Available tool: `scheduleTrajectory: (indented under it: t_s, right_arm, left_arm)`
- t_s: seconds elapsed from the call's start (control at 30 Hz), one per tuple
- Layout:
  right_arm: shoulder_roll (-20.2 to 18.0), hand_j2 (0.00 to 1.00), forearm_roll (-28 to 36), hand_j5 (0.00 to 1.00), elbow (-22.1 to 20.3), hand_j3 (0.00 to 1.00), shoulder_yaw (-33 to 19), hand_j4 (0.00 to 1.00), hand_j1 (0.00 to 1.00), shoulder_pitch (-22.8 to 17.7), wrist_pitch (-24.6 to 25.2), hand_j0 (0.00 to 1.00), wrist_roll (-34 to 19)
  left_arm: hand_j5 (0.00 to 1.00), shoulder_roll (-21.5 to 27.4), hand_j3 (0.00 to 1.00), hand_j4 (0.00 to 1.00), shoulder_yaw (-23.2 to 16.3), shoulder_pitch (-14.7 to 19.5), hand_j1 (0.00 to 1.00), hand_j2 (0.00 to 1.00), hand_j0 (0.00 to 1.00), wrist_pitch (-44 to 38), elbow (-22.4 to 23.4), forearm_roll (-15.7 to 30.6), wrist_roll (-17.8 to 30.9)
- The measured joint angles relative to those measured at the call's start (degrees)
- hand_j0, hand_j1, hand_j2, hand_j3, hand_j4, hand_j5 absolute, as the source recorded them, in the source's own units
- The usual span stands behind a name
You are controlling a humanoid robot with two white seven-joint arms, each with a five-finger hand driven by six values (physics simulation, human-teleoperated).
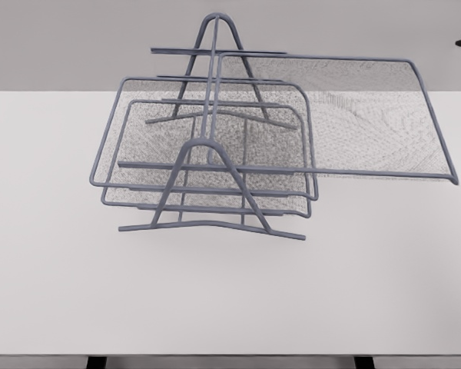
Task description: Pull out the upper folder box with right arm
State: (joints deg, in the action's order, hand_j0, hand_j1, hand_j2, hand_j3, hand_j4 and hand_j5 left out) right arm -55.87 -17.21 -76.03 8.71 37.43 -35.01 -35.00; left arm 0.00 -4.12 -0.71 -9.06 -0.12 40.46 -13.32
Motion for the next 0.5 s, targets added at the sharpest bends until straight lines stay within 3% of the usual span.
scheduleTrajectory:
  t_s: [0.07, 0.1, 0.23, 0.37, 0.5]
  right_arm:
    - [0.0, 1.00, 1.5, 1.00, -3.7, 1.00, 5.4, 1.00, 1.00, 6.3, 0.0, 1.00, 0.0]
    - [0.0, 1.00, 3.0, 1.00, -5.5, 1.00, 8.8, 1.00, 1.00, 7.7, 0.0, 1.00, 0.0]
    - [0.0, 1.00, 8.6, 1.00, -12.5, 1.00, 15.9, 1.00, 1.00, 7.0, -0.1, 1.00, 0.0]
    - [0.2, 1.00, 10.7, 1.00, -17.1, 1.00, 18.1, 1.00, 1.00, 5.9, -0.2, 1.00, 0.0]
    - [0.4, 1.00, 11.2, 1.00, -18.9, 1.00, 18.6, 1.00, 1.00, 4.7, -0.2, 1.00, 0.0]
  left_arm:
    - [1.00, 0.0, 1.00, 1.00, 0.0, 0.0, 1.00, 1.00, 1.00, 0.0, 0.0, 0.0, 0.0]
    - [1.00, 0.0, 1.00, 1.00, 0.0, 0.0, 1.00, 1.00, 1.00, 0.0, 0.0, 0.0, 0.0]
    - [1.00, 0.0, 1.00, 1.00, 0.0, 0.0, 1.00, 1.00, 1.00, 0.0, 0.0, 0.0, 0.0]
    - [1.00, 0.0, 1.00, 1.00, 0.1, -0.1, 1.00, 1.00, 1.00, 0.0, 0.1, 0.1, 0.0]
    - [1.00, 0.0, 1.00, 1.00, 0.1, -0.2, 1.00, 1.00, 1.00, 0.0, 0.3, 0.1, 0.0]
